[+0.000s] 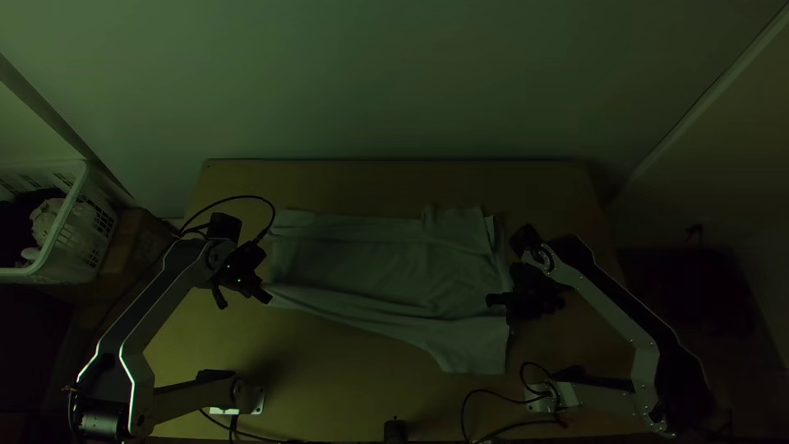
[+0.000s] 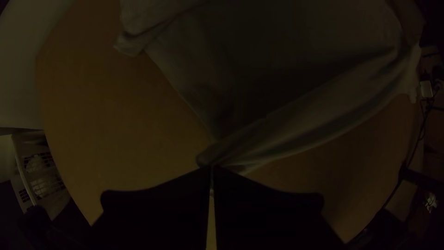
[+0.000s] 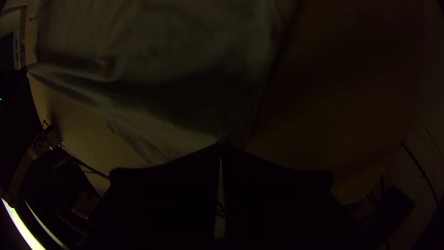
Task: Fold the t-shirt
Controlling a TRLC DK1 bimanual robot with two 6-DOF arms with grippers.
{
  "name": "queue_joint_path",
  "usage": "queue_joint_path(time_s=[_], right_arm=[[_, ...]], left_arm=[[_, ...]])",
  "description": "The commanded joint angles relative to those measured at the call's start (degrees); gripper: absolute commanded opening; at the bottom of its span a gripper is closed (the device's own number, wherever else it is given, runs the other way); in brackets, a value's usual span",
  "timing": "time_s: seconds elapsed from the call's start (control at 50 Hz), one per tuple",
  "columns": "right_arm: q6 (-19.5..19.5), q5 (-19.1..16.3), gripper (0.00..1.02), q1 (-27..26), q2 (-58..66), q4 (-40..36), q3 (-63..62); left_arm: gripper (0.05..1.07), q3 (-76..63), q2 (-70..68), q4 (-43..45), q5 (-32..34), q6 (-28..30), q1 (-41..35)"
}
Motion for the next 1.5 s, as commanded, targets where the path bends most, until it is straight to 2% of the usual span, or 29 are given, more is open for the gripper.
queue_joint_path(time_s=[0.0, 0.3, 0.92, 1.48], right_arm=[[-1.29, 1.79, 0.03, -1.79, 2.23, 0.71, 2.18], [-3.84, 3.37, 0.03, -6.36, 7.68, 2.03, 11.32], [-4.19, 4.95, 0.03, -8.21, 20.16, 3.26, 27.67], [-4.01, 5.75, 0.03, -10.32, 37.03, 5.19, 44.89]], left_arm=[[0.08, 2.87, 1.59, -0.34, -0.04, 1.19, 0.95], [0.08, 8.41, 4.31, -0.43, 0.22, 1.28, 1.39], [0.08, 24.84, 16.79, -0.34, 1.89, -0.13, 2.00], [0.08, 40.14, 32.44, -0.34, 3.04, -1.10, 2.44]])
